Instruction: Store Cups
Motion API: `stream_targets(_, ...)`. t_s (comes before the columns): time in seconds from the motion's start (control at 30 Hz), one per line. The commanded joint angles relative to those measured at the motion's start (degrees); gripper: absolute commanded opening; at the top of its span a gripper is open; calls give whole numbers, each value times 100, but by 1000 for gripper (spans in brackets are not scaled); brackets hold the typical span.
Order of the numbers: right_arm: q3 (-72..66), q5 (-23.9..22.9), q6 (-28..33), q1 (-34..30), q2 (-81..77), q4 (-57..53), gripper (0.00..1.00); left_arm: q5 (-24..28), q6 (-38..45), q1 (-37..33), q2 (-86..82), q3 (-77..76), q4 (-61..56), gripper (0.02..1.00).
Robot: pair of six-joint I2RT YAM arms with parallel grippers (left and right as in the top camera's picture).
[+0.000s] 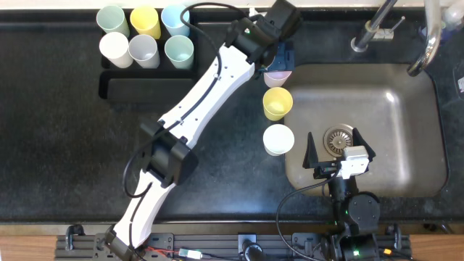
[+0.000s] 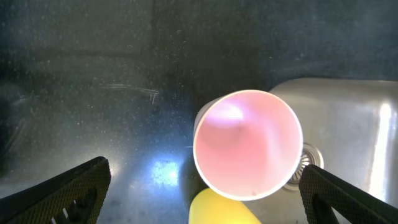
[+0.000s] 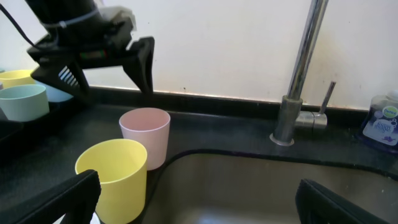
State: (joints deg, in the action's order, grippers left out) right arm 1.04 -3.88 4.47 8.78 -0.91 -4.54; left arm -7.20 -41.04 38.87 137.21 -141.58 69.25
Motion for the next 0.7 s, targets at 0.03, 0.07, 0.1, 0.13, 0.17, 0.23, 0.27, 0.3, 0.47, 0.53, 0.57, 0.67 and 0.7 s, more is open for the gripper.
stream_targets(0.03, -76, -37, -17, 20, 33, 42, 998, -341, -494, -11, 437, -164, 111, 985)
stream_targets(0.07, -76, -37, -17, 20, 33, 42, 998, -334, -494, -11, 501, -164, 92, 967)
stream_targets(0.1, -76, -37, -17, 20, 33, 44, 998, -326, -492, -11, 560, -164, 68, 952)
stream_targets(0.13, -76, -37, -17, 20, 33, 42, 996, -306, -492, -11, 601, -166, 44, 934)
stream_targets(0.17, -76, -37, -17, 20, 33, 42, 998, -289, -494, -11, 671, -166, 20, 908)
stream_targets(0.23, -76, -37, -17, 20, 33, 42, 1000, -262, -494, -11, 774, -168, -59, 827)
stream_targets(0.27, -76, -37, -17, 20, 33, 42, 998, -256, -494, -11, 837, -168, -122, 720)
stream_targets(0.3, -76, -37, -17, 20, 33, 44, 998, -260, -492, -11, 859, -168, -175, 514)
stream_targets(0.47, -76, -37, -17, 20, 33, 44, 996, -667, -431, -9, 560, -179, -160, 34)
stream_targets(0.53, -76, -37, -17, 20, 33, 42, 998, -1040, -400, 7, 98, -175, -22, 34)
stream_targets(0.57, -76, -37, -17, 20, 33, 42, 998, -1211, -400, 7, -136, -175, 68, 34)
stream_targets(0.67, -76, -37, -17, 20, 33, 42, 998, -1967, -155, -125, -1281, -83, 400, 34)
stream_targets(0.7, -76, -37, -17, 20, 33, 42, 998, -2142, -35, -208, -1580, -7, 474, 34)
